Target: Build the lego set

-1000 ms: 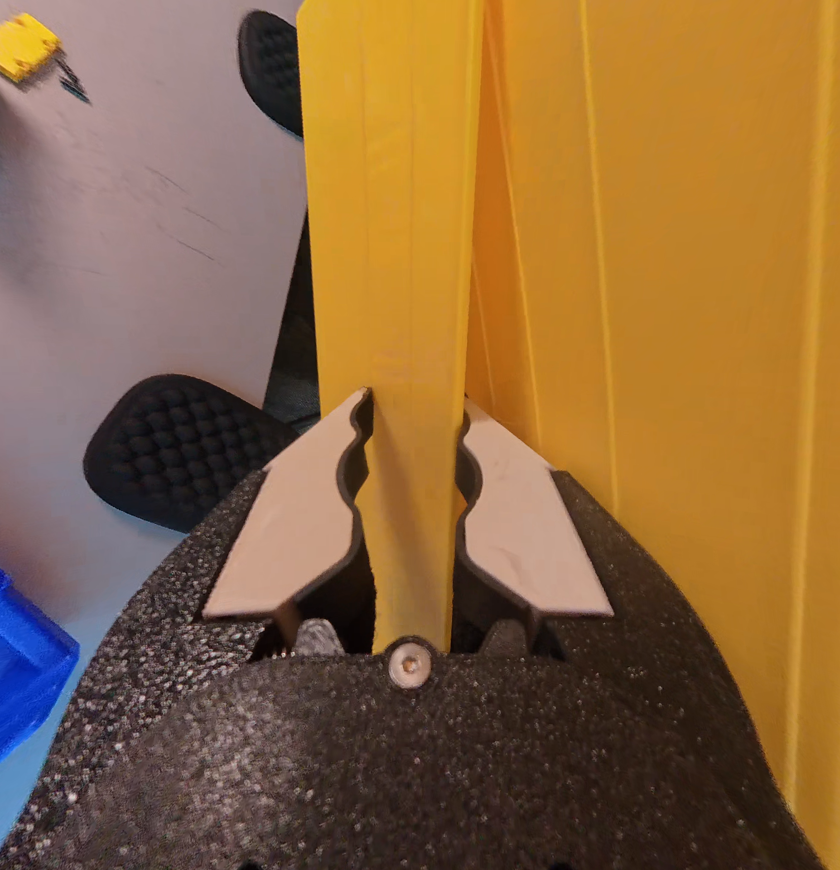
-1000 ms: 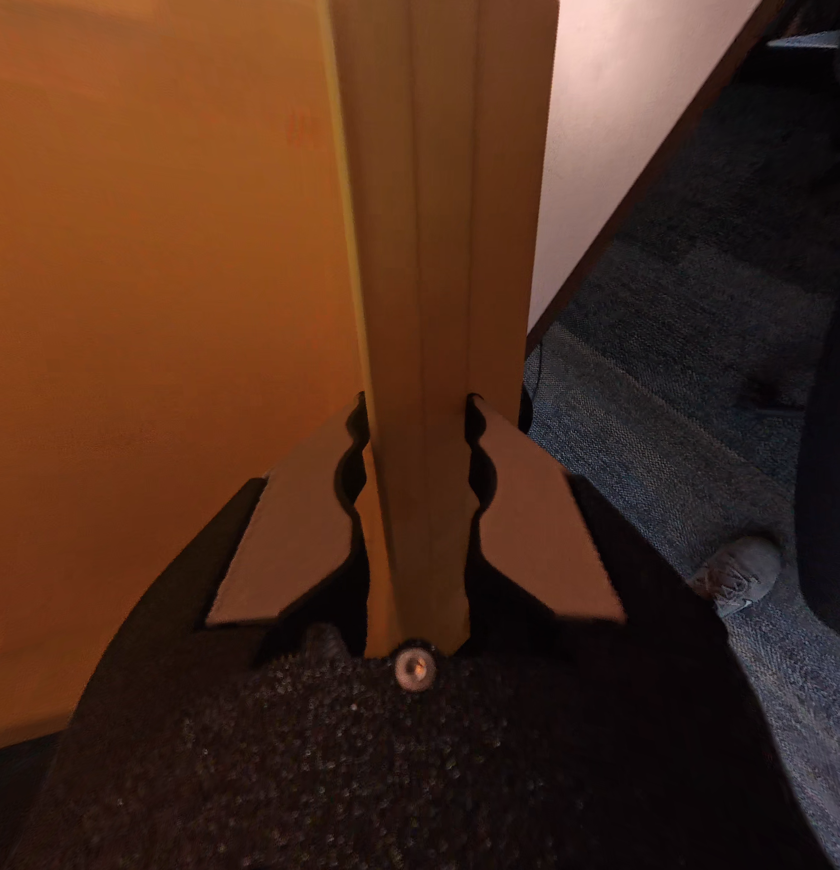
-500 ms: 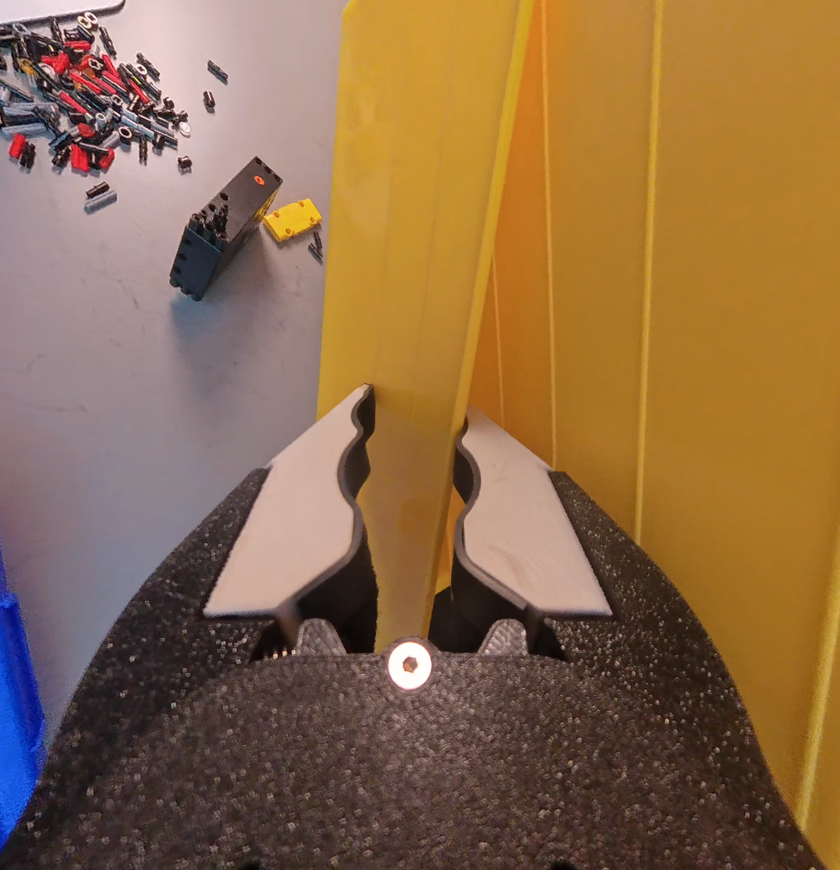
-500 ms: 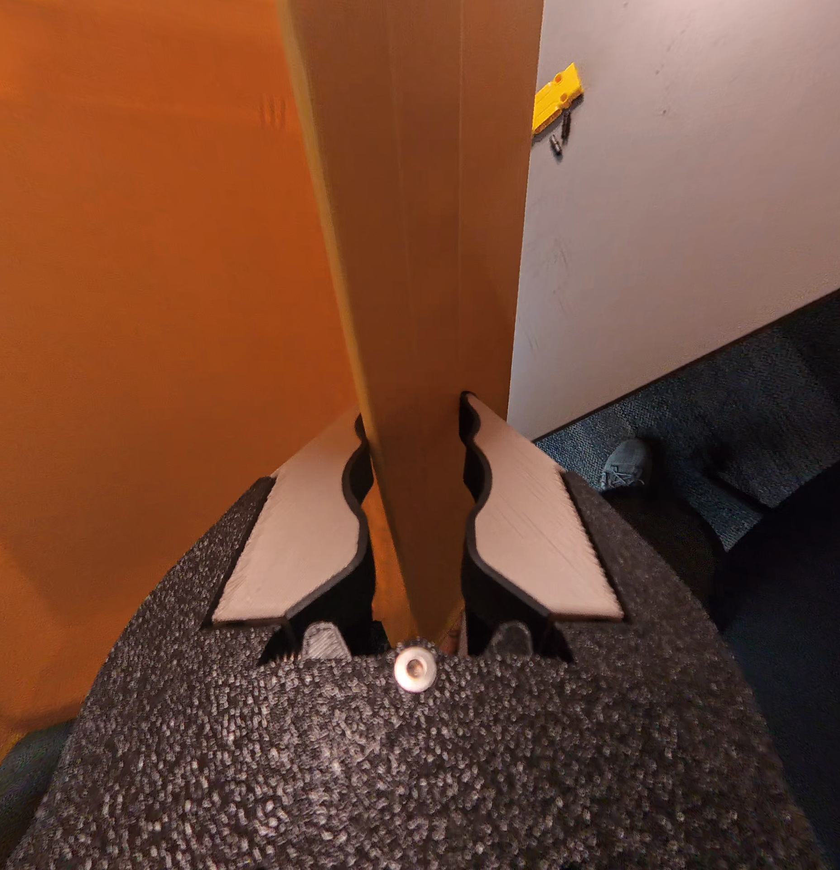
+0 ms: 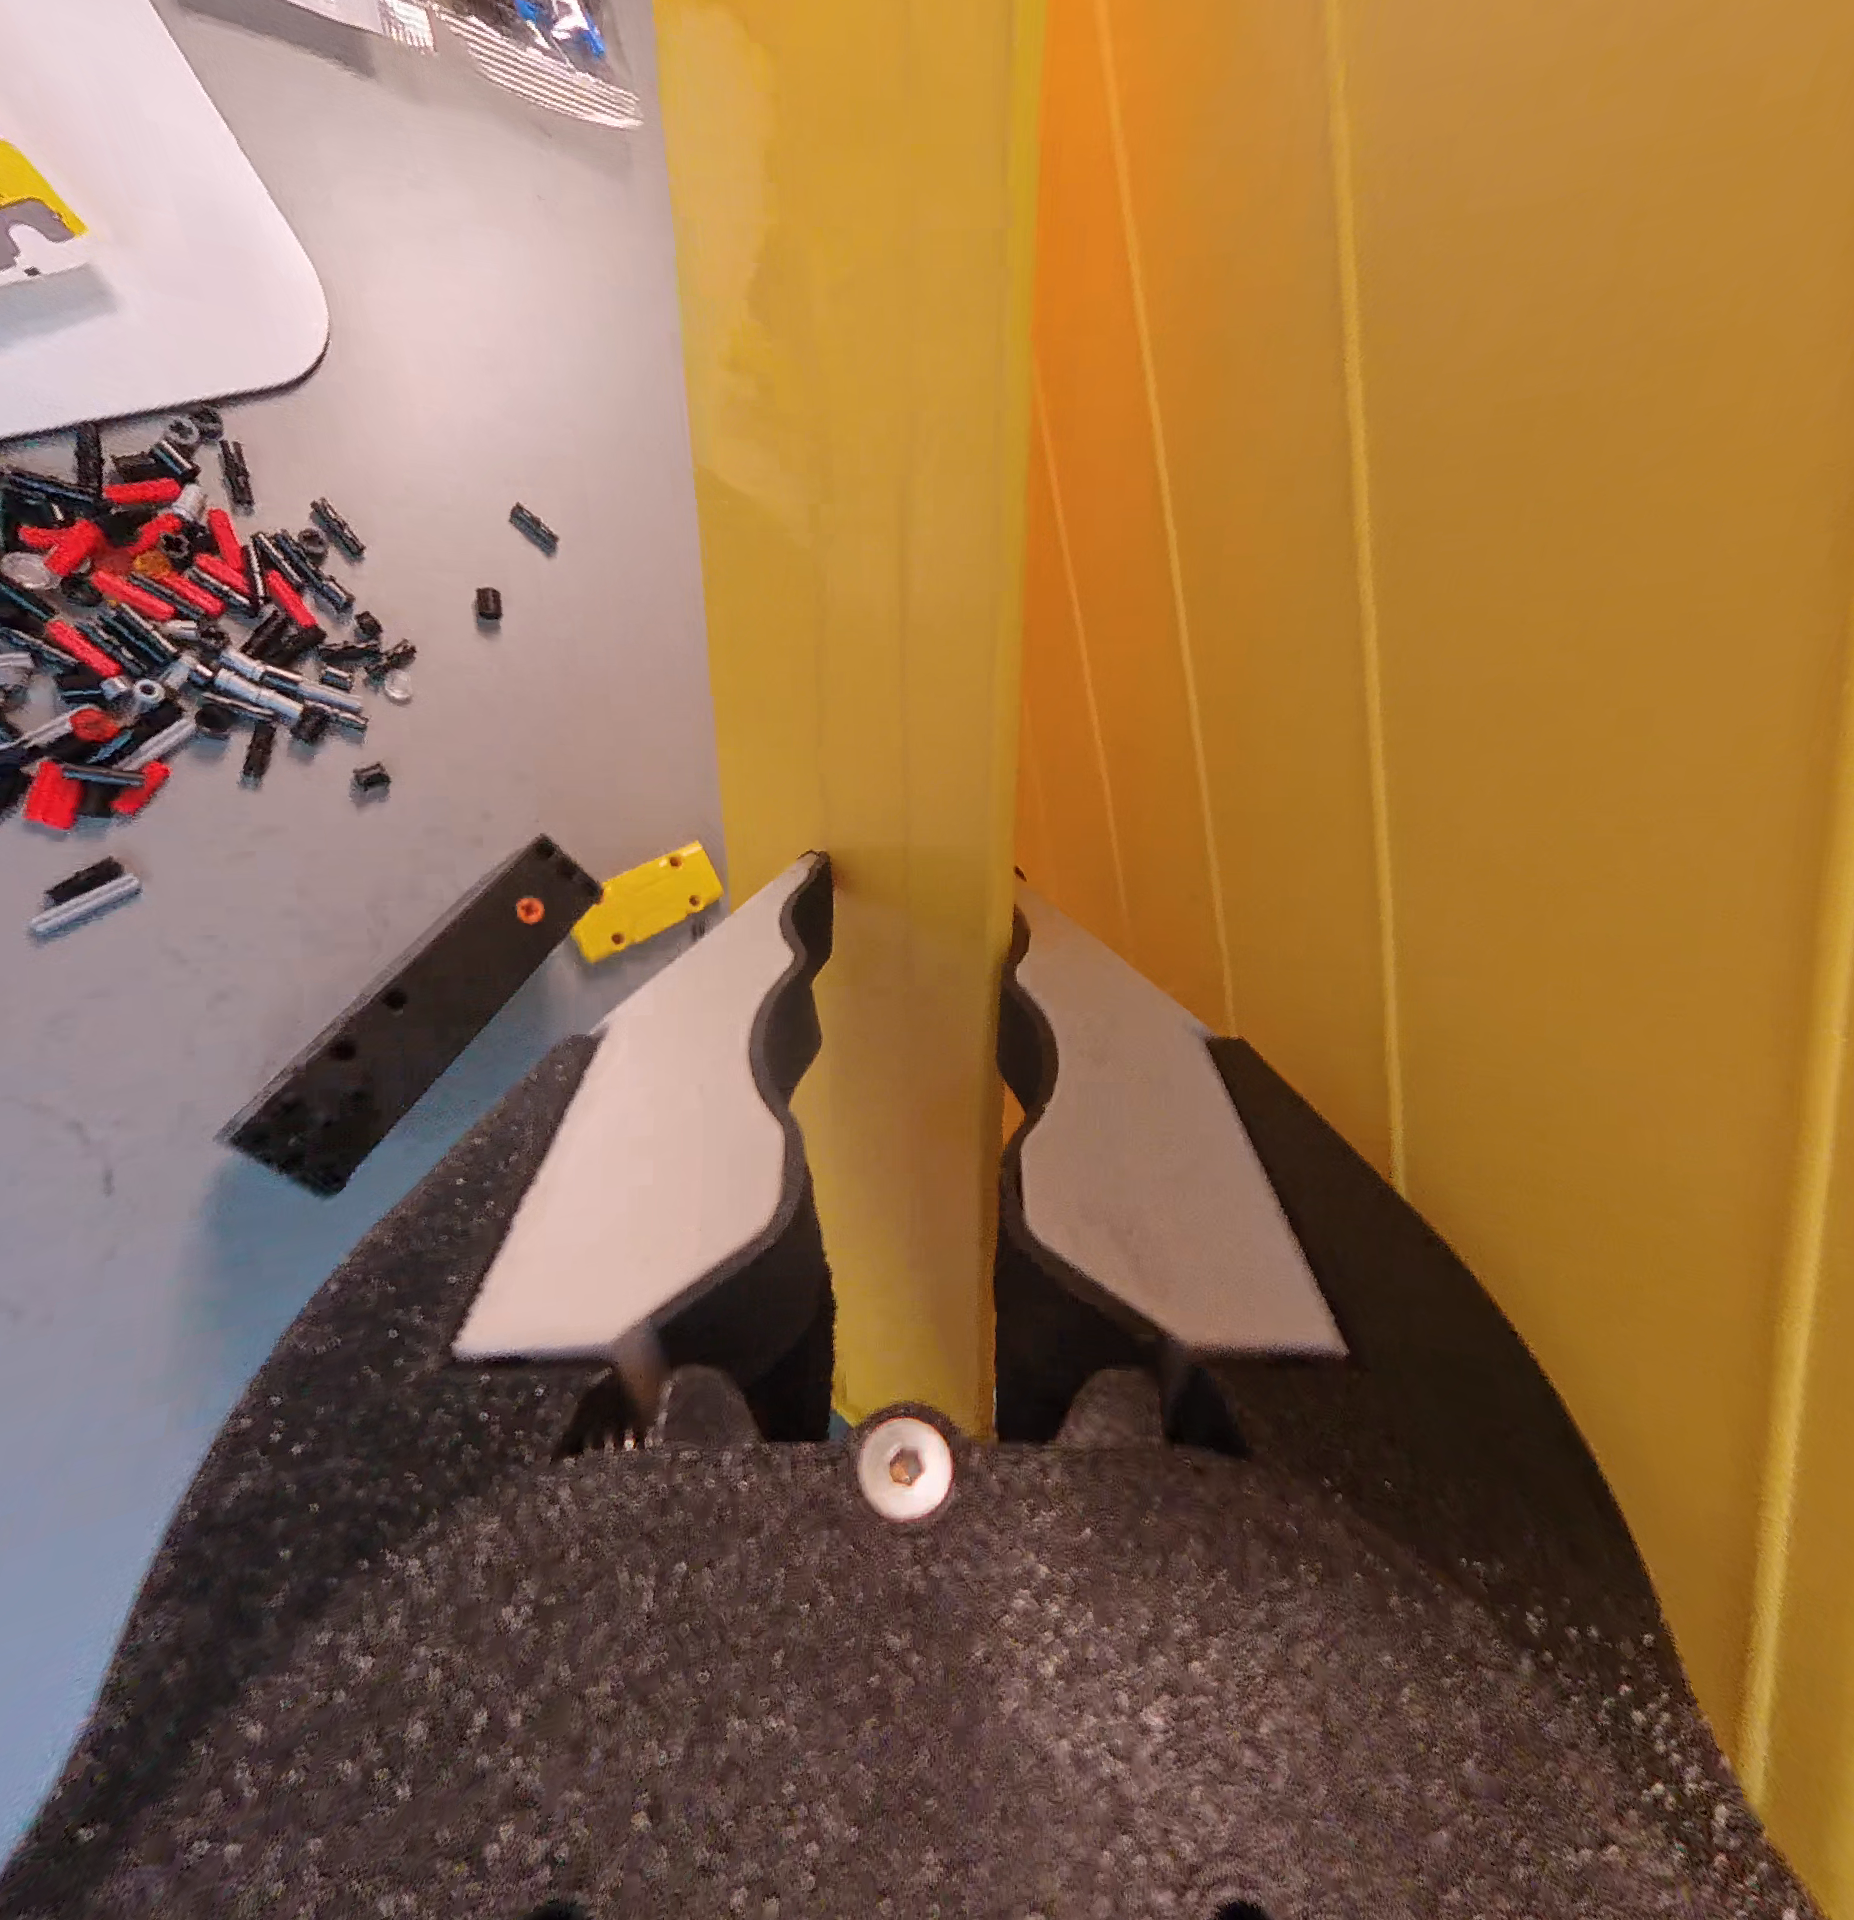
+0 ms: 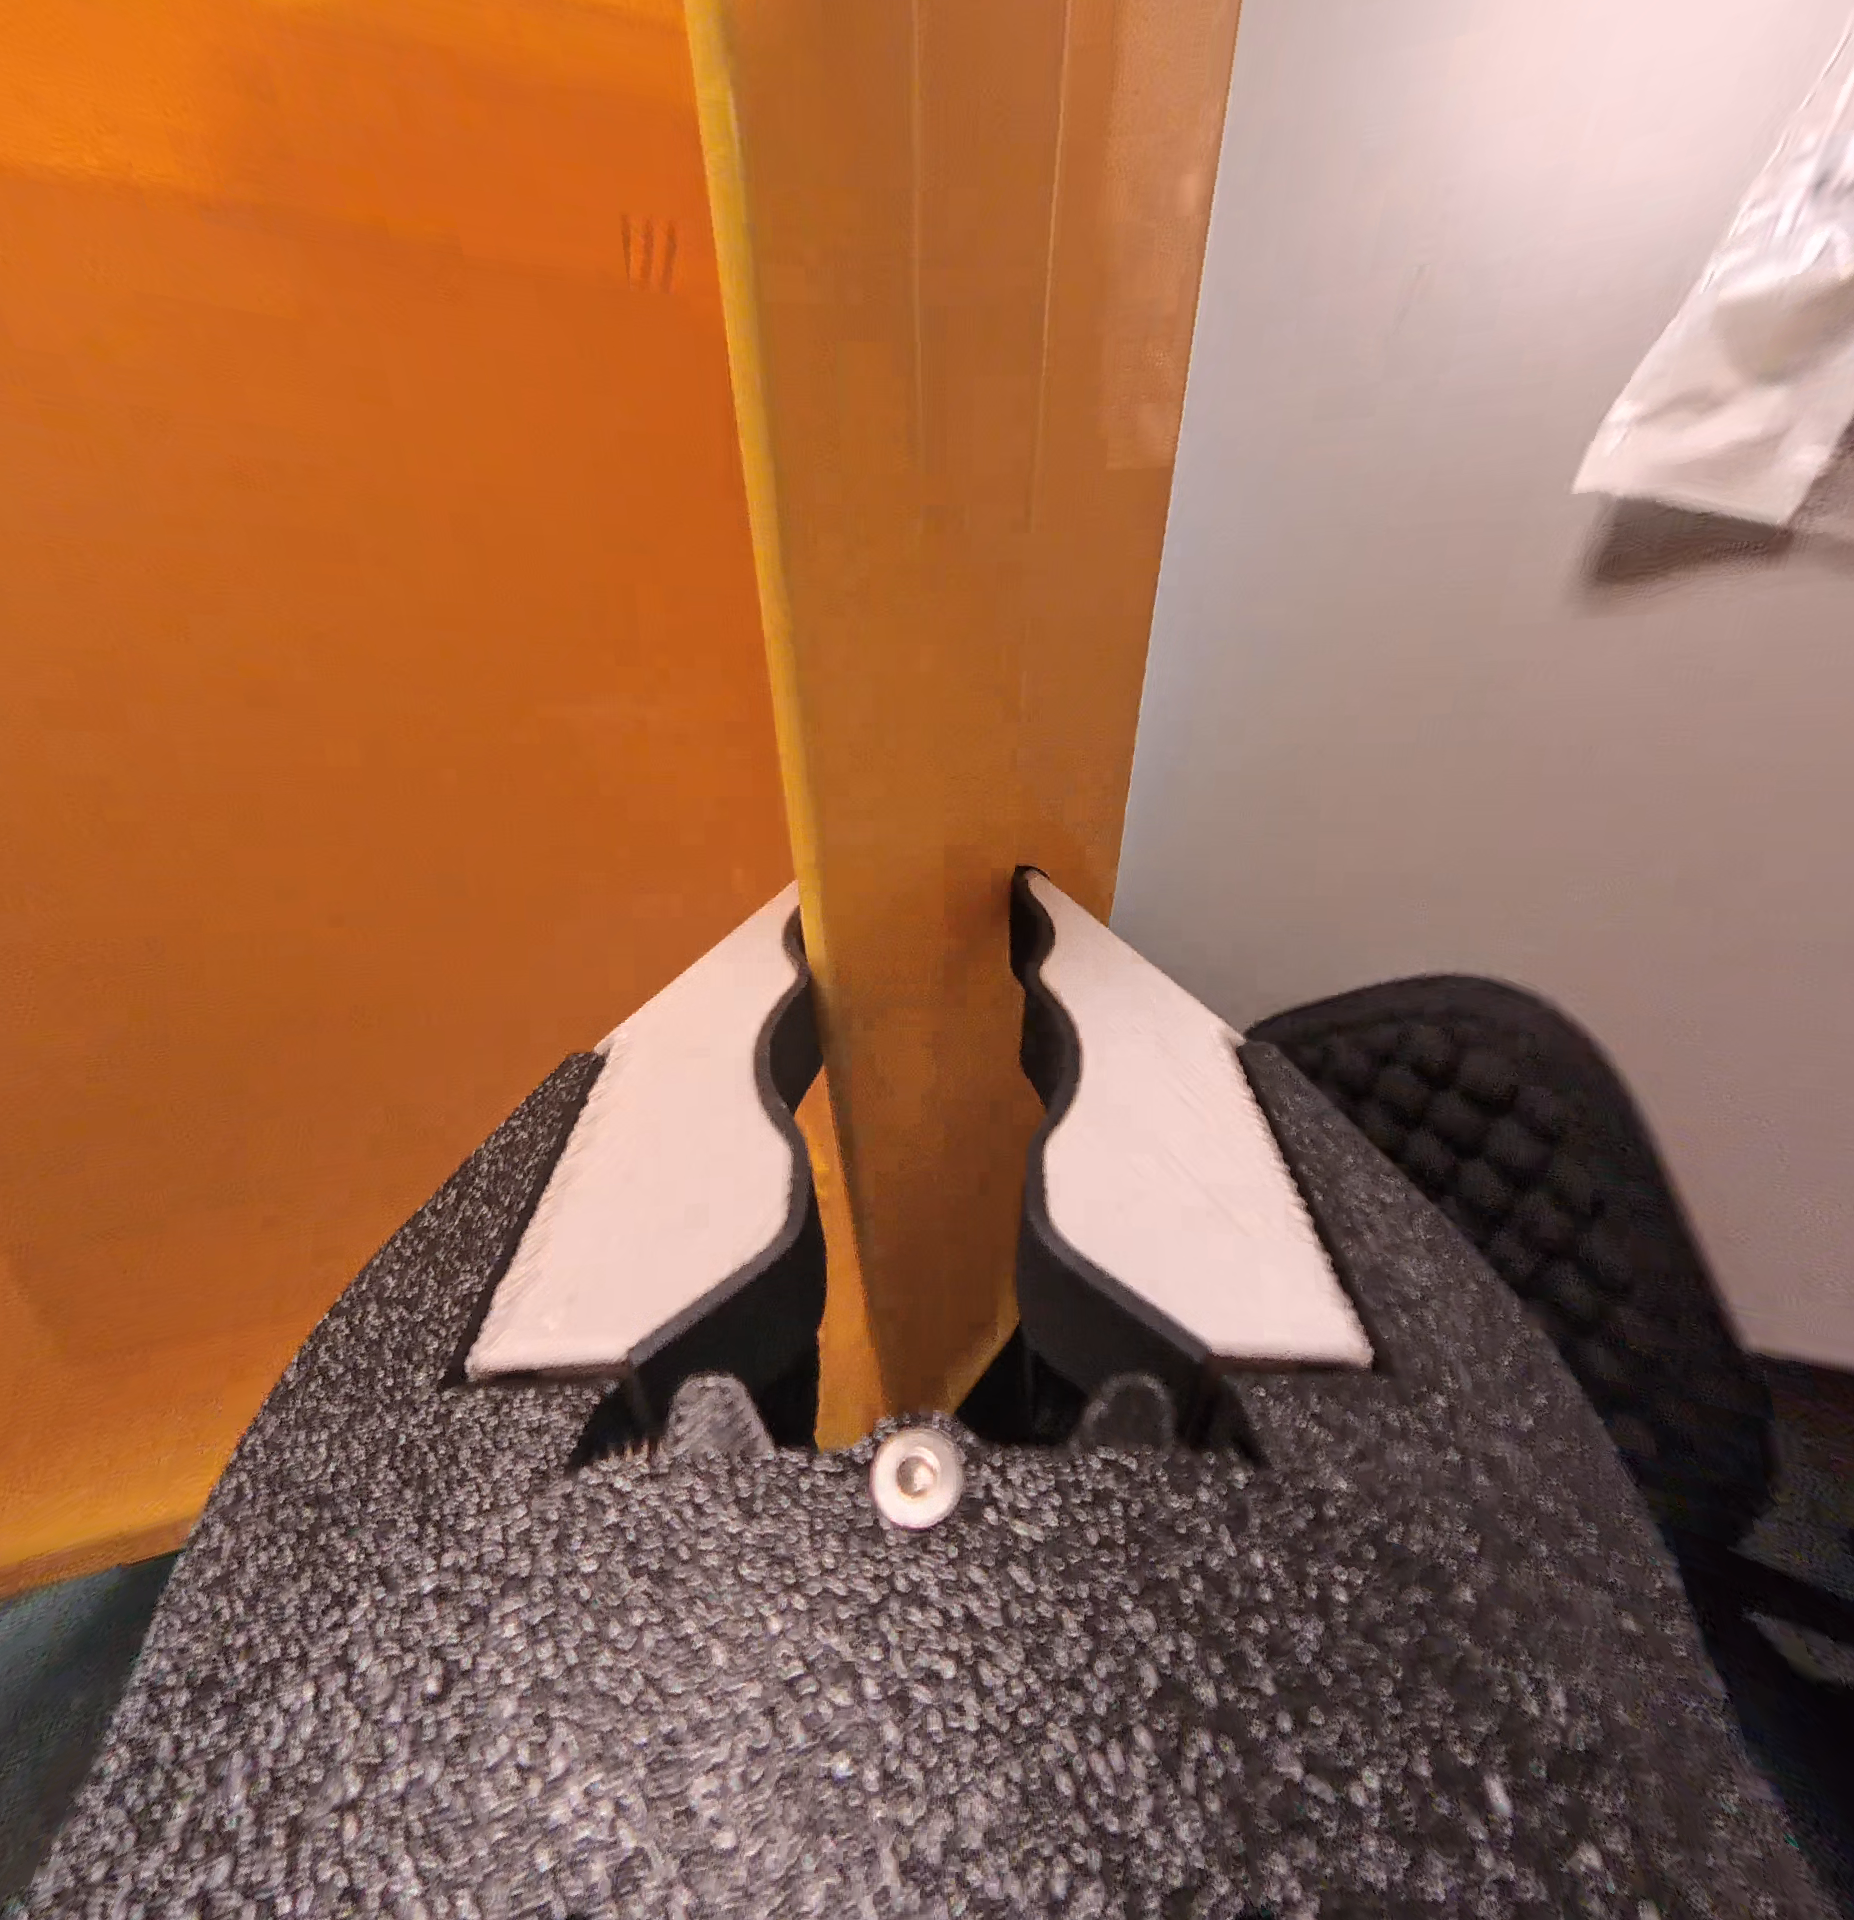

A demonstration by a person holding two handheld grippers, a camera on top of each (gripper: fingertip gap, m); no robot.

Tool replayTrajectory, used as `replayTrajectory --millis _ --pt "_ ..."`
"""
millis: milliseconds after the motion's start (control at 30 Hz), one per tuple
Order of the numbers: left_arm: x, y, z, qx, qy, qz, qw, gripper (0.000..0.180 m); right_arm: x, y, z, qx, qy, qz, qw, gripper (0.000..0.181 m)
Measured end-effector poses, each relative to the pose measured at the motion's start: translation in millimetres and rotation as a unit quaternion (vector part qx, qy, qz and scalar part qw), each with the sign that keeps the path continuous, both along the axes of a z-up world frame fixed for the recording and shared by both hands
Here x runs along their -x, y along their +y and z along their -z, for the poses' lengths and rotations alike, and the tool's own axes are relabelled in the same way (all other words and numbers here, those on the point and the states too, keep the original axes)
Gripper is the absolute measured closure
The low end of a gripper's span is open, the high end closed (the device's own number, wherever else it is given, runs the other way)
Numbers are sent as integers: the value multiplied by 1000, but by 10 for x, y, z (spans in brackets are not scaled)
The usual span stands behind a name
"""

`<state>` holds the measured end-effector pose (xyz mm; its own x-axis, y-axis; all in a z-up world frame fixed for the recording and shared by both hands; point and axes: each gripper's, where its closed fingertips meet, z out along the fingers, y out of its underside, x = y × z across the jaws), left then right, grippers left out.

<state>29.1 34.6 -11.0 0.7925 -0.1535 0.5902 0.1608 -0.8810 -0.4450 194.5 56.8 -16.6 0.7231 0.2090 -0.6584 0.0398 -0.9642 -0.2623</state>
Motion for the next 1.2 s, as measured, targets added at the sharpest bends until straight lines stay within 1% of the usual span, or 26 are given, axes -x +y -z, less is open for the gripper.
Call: replayTrajectory --millis 133,233,300,400,567,700,800,1067,1200 --pt "-309 412 439 51 12 -72 996 151 -245 638 483 35 15 -65 997 148" --pt "-579 487 702 99 35 -83 991 152 -459 837 817 70 26 -101 992 149" --pt "-743 505 830 120 44 -86 988 151 -611 915 967 79 31 -118 989 149" --pt "-865 574 938 140 32 -125 982 152 -737 1004 1080 88 47 -133 986 147" --pt "-925 673 974 158 40 -145 976 153 -774 1207 1096 82 57 -162 982 146" --pt "-966 860 978 163 57 -149 974 155 -761 1523 1083 69 59 -150 985 146" --pt "-1007 1046 1034 166 45 -164 971 156 -769 1771 1073 60 64 -149 985 146" --pt "-1431 1483 1175 160 45 -124 978 158 -1140 2333 1049 25 34 -119 992 147" --pt "-1386 1352 1153 168 35 -127 977 160 -1152 2155 985 29 20 -145 989 146"
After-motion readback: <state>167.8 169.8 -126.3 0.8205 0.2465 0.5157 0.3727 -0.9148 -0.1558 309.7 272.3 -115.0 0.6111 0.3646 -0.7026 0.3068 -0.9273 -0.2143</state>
